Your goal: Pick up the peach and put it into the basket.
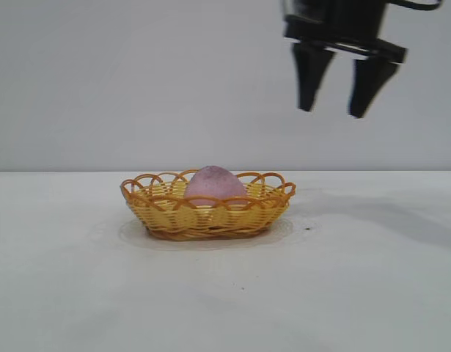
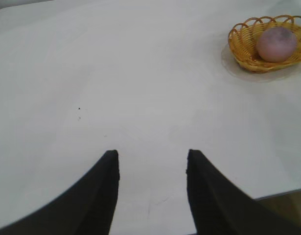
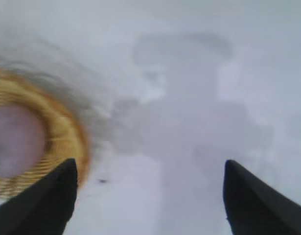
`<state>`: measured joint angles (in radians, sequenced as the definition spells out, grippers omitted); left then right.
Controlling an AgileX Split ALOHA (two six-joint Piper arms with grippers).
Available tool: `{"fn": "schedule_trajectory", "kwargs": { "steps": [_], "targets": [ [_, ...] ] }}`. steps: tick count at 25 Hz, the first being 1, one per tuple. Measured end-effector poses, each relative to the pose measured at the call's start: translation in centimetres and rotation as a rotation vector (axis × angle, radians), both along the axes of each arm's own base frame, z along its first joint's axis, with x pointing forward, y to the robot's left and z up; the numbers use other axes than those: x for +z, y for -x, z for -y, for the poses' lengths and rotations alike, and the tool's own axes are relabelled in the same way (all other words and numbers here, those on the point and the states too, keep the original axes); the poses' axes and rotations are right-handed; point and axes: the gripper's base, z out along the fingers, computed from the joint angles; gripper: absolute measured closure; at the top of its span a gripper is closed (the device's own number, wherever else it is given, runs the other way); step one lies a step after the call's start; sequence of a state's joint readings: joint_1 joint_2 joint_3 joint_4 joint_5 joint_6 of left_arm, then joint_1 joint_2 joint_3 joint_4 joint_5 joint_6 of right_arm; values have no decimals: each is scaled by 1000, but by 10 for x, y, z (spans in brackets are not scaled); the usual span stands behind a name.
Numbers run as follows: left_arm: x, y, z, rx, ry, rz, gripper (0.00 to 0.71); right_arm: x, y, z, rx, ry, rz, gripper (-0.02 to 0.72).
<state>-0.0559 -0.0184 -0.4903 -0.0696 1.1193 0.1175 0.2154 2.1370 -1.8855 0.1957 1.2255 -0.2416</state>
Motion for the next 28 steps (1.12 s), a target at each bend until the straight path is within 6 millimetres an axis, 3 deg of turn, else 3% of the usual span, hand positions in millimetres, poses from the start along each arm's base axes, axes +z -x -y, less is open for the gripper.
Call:
{"fn": "schedule_trajectory", "kwargs": {
  "steps": [1, 8, 11, 14, 21, 28],
  "targets": [
    [0, 0, 0, 0, 0, 0, 421, 0, -3, 13, -28, 2, -2, 174],
    [0, 0, 0, 0, 0, 0, 438, 1, -13, 90, -208, -16, -6, 174],
    [0, 0, 0, 0, 0, 0, 438, 9, -12, 108, -252, -23, 9, 174],
    [0, 0, 0, 0, 0, 0, 438, 28, -5, 113, -265, -28, 48, 174],
    [0, 0, 0, 0, 0, 0, 438, 77, 56, 110, -265, -42, 93, 174],
    [0, 0, 0, 0, 0, 0, 438, 124, 147, 107, -265, -35, 188, 174]
  ]
}}
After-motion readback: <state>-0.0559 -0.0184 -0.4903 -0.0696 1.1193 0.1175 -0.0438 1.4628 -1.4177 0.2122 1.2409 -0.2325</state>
